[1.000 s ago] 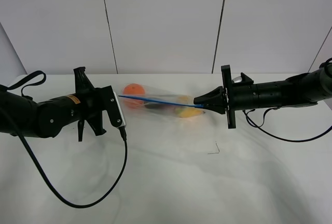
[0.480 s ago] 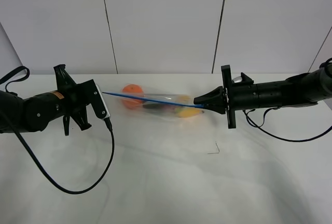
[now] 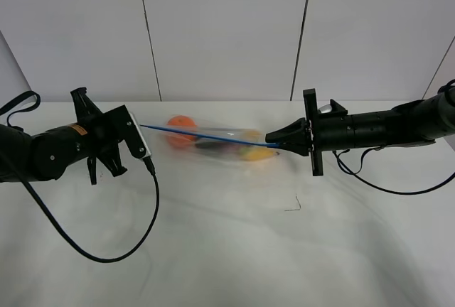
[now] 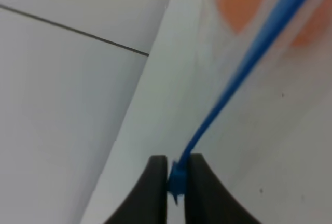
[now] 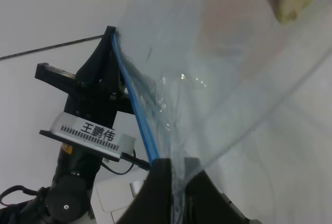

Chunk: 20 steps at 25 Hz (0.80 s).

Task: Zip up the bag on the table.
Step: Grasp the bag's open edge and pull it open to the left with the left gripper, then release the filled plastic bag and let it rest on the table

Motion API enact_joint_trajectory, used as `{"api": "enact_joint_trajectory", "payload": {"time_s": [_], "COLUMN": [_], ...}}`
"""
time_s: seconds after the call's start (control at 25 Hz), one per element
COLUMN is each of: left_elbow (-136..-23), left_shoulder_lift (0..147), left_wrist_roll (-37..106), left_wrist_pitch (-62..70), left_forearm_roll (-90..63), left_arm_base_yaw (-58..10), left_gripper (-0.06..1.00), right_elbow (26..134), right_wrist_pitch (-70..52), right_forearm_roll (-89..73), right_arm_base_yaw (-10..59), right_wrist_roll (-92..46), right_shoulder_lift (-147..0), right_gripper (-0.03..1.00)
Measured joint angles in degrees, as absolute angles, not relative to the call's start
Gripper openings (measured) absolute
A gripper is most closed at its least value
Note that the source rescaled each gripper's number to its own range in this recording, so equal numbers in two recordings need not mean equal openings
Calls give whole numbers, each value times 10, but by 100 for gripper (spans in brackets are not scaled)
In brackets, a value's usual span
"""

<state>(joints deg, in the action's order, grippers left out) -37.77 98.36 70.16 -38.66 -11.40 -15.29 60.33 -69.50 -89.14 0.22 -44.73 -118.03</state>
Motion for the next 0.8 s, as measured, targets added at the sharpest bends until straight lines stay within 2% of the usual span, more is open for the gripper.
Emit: {"api": "enact_joint_trajectory", "payload": {"time_s": [0.04, 0.2, 0.28, 0.36, 0.52, 0.8], "left_elbow": [-378, -371, -362, -353, -345, -345], "left_shoulder_lift": [984, 984, 983, 983, 983, 983], "left_wrist_roll": [676, 614, 604, 600, 578, 389], "left_wrist_pitch": [-393, -404, -404, -404, -411, -449], "left_forearm_roll": [-119, -128, -129, -131, -132, -134], "left_arm_base_yaw": [-150, -143, -143, -139, -111, -73], "left_gripper": [17, 63, 78, 84, 87, 88], "right_elbow": [603, 603, 603, 603, 603, 603], "right_wrist_pitch": [-695, -694, -694, -694, -694, -694], "right_forearm_roll": [-891, -888, -888, -888, -889, -889], "right_arm_base_yaw": [2, 1, 1, 1, 1, 1], "right_wrist_roll": [-447, -447, -447, -447, -447, -447], "right_shoulder_lift": [-1180, -1180, -1180, -1180, -1180, -1180], "right_gripper": [0, 0, 0, 0, 0, 0]}}
